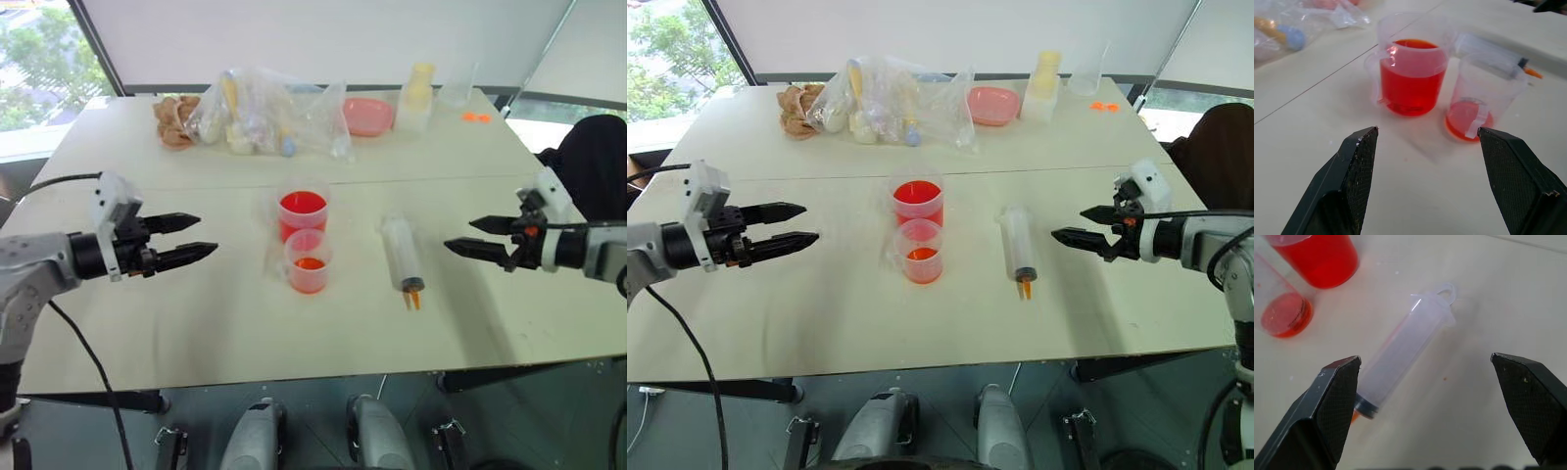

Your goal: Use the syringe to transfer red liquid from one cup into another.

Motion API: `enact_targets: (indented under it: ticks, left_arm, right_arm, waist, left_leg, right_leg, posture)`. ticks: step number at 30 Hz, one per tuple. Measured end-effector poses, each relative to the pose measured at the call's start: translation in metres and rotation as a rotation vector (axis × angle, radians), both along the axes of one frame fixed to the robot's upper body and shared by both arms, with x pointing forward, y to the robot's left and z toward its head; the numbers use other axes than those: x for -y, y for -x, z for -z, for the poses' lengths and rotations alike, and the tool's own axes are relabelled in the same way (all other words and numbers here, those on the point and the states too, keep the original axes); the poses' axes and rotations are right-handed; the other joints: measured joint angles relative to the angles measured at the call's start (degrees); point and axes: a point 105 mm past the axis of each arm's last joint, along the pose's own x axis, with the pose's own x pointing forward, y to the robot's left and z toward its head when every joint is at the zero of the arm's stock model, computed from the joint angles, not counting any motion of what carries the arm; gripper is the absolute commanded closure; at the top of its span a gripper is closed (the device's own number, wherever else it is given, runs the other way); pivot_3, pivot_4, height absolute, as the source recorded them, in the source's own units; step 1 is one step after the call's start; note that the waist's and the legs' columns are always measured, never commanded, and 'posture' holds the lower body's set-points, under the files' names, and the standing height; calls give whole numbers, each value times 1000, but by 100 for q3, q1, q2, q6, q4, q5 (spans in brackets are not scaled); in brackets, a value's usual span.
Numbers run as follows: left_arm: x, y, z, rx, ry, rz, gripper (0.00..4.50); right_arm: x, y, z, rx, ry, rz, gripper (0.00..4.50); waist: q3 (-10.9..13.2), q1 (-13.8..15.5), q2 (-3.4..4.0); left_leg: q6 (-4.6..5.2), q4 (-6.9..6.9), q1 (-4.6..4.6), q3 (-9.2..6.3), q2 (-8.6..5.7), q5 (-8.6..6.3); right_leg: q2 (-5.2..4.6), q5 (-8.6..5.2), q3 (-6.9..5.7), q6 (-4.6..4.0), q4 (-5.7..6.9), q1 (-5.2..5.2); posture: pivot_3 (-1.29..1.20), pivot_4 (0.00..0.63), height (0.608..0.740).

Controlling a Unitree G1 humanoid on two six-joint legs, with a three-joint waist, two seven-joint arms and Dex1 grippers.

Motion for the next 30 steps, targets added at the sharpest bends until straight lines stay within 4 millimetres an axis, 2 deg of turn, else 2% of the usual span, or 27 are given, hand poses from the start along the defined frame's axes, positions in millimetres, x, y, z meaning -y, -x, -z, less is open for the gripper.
enact_targets:
  ticks: [3, 5, 8, 12, 16, 22, 25, 30]
  left_arm:
    - [16, -2, -27, 52, -45, 139, 1079]
    - [24, -2, -36, 76, -102, 212, 1079]
    - [31, -1, -35, 63, -153, 287, 1079]
    - [43, -1, -43, 95, -147, 351, 1079]
    - [48, -1, -32, 95, -111, 342, 1079]
    - [51, 1, -12, 74, -74, 290, 1079]
    - [49, 4, -10, 89, -70, 257, 1079]
    - [43, 5, -3, 79, -58, 200, 1079]
  right_arm:
    - [-23, -10, -4, -133, -73, -10, 52]
    - [-37, -15, -5, -221, -107, -13, 52]
    - [-47, -21, 1, -349, -128, 16, 52]
    - [-57, -34, 20, -469, -79, 79, 52]
    - [-56, -55, 39, -532, -22, 203, 52]
    - [-73, -80, 41, -485, -15, 216, 52]
    - [-74, -86, 53, -463, 97, 221, 52]
    - [-74, -85, 53, -446, 183, 169, 52]
  waist:
    - [0, -27, 0]
    - [1, -47, 2]
    - [0, -34, 3]
    - [1, -33, 1]
    - [1, -53, 1]
    - [-2, -66, -1]
    - [-4, -29, -4]
    - [-5, -23, -5]
  left_leg:
    - [0, -4, -3, 7, -8, 0]
    - [1, -9, -3, 10, -11, 0]
    - [3, -15, -6, 10, -12, -2]
    - [4, -14, -17, 15, -17, -2]
    - [4, -14, -15, 17, -18, -2]
    - [4, -13, 6, 13, -17, -2]
    - [1, -7, 5, 3, -18, 0]
    - [1, -4, 5, 0, -21, 0]
  right_leg:
    - [0, 1, 2, 1, -3, -5]
    - [1, 1, 2, 1, -1, -9]
    - [3, 4, -2, 8, 8, -12]
    - [4, 13, -4, 27, 9, -21]
    - [4, 14, -3, 28, 11, -20]
    - [9, 15, -5, 29, 21, 0]
    - [7, 15, -10, 28, 20, 7]
    - [5, 15, -9, 28, 19, 8]
  posture:
    - [0, 150, 740]
    - [0, 150, 740]
    - [0, 150, 740]
    - [0, 150, 740]
    - [0, 150, 740]
    - [0, 150, 740]
    - [0, 150, 740]
    - [0, 150, 740]
